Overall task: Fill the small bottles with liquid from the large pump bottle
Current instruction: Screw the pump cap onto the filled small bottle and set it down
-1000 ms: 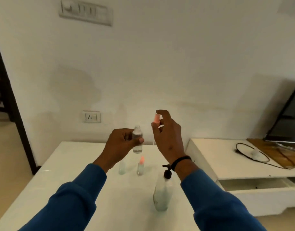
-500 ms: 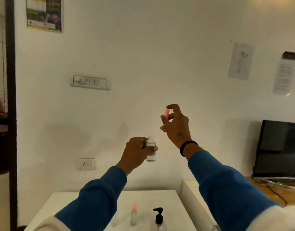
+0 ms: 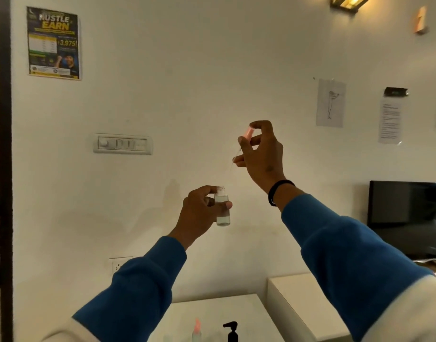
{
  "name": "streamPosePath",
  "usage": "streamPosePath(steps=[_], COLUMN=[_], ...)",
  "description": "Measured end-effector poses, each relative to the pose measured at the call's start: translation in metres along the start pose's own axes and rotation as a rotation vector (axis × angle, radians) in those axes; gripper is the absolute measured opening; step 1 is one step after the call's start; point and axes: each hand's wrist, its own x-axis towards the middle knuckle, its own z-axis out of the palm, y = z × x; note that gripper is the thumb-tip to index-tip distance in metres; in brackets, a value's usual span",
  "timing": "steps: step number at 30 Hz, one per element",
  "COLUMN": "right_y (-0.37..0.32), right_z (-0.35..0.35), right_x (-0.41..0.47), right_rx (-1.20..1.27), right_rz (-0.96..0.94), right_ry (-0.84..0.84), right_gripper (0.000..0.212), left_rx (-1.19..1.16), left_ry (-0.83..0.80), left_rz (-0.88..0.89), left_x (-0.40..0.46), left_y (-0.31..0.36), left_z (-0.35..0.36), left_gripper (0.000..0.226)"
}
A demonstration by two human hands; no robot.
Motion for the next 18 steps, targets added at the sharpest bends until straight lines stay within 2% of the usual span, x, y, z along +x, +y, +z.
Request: streamPosePath(steps=[3,13,18], right_y=[-0.005,-0.011,-0.009], right_z=[0.001,0.009,0.012], right_x=[-0.001,-0.012,-0.016], right_rx=[0.012,-0.002,-0.021], right_rz=[-0.008,-0.051,-0.053], right_ry=[0.008,-0.036,-0.052], right_gripper=[0.034,0.034,0.032], left_rx=[0.014,0.051,0.076], left_ry=[0.007,0.023,0.021], left_rz=[-0.001,0.021,0.028], left_x=[0.001,-0.001,-0.002], left_y=[0.005,0.017,0.021], left_z=[-0.001,-0.008,-0.009], left_gripper=[0.048,0.045,0.05])
